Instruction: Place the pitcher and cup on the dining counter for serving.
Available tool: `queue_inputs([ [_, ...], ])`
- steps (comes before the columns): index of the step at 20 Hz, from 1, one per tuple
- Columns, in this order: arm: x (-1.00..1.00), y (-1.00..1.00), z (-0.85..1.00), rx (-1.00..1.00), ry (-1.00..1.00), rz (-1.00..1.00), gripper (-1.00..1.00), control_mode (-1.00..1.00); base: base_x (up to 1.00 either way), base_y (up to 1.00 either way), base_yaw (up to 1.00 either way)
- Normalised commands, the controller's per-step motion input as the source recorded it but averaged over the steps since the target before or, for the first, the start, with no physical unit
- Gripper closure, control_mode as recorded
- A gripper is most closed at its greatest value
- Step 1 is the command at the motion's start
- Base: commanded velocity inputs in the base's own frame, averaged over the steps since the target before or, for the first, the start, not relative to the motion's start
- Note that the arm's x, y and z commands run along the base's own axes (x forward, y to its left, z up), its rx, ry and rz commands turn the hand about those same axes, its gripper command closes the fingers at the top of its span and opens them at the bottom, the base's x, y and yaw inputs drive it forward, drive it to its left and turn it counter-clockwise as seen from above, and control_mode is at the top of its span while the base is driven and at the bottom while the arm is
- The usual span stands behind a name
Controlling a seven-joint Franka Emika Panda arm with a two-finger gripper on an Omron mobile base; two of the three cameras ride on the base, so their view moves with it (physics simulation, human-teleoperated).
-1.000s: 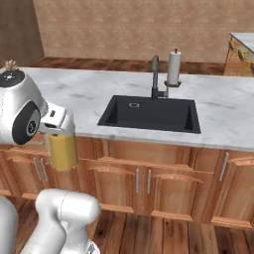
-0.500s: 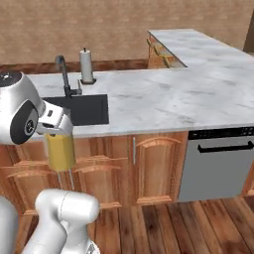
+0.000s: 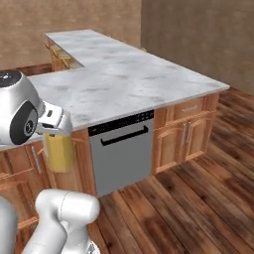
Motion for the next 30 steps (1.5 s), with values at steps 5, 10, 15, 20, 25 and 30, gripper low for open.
queue_inputs([
  [5,0.00,0.00,0.00,0.00,0.00,0.00,1.00,1.00,0.43,-0.91,-0.58],
  [10,0.00,0.00,0.00,0.00,0.00,0.00,1.00,1.00,0.57,-0.85,-0.56],
  [15,0.00,0.00,0.00,0.00,0.00,0.00,1.00,1.00,0.82,-0.80,-0.48],
  [20,0.00,0.00,0.00,0.00,0.00,0.00,1.00,1.00,0.99,-0.73,-0.34],
  [25,0.00,0.00,0.00,0.00,0.00,0.00,1.00,1.00,1.00,-0.60,0.00],
  [30,0.00,0.00,0.00,0.00,0.00,0.00,1.00,1.00,1.00,-0.50,0.29],
])
